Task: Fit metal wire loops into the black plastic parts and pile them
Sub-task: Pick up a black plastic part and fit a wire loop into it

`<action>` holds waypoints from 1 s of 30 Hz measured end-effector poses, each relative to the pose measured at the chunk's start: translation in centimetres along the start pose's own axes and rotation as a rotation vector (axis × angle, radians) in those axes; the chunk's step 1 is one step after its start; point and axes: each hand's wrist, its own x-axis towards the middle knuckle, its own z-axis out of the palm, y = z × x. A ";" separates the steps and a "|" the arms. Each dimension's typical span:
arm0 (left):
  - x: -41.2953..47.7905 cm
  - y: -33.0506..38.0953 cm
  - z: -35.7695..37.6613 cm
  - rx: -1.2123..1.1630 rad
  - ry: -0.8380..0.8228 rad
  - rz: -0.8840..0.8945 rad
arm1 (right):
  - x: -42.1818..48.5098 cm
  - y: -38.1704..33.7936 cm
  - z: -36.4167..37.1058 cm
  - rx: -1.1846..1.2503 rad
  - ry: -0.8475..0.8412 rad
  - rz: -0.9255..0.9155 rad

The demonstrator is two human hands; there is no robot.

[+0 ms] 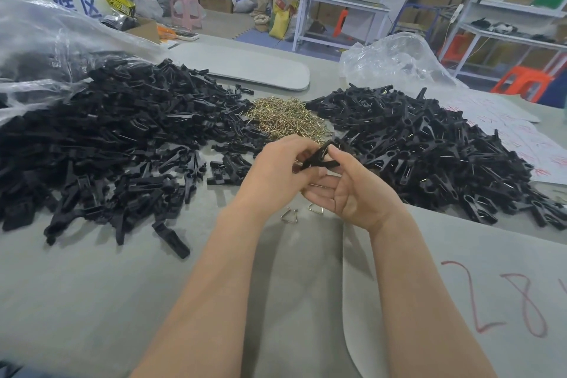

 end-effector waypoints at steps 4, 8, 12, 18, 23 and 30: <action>0.1 -0.5 0.2 0.122 -0.054 -0.079 | 0.3 0.1 0.0 -0.291 0.251 -0.124; 0.0 -1.3 0.2 0.195 -0.085 -0.192 | 1.2 0.6 -0.7 -0.529 0.545 -0.336; 0.2 -1.6 0.0 0.014 0.055 -0.322 | 1.7 0.9 -0.7 -0.676 0.649 -0.397; 0.6 -1.9 -0.2 -0.115 0.233 -0.418 | 1.4 1.0 0.8 -0.907 0.451 -0.339; 0.6 -2.1 -0.3 -0.116 0.315 -0.458 | 0.4 0.6 0.8 -1.419 0.317 0.016; 0.7 -2.1 -0.2 -0.136 0.295 -0.469 | 1.0 1.1 1.4 -1.518 0.369 -0.098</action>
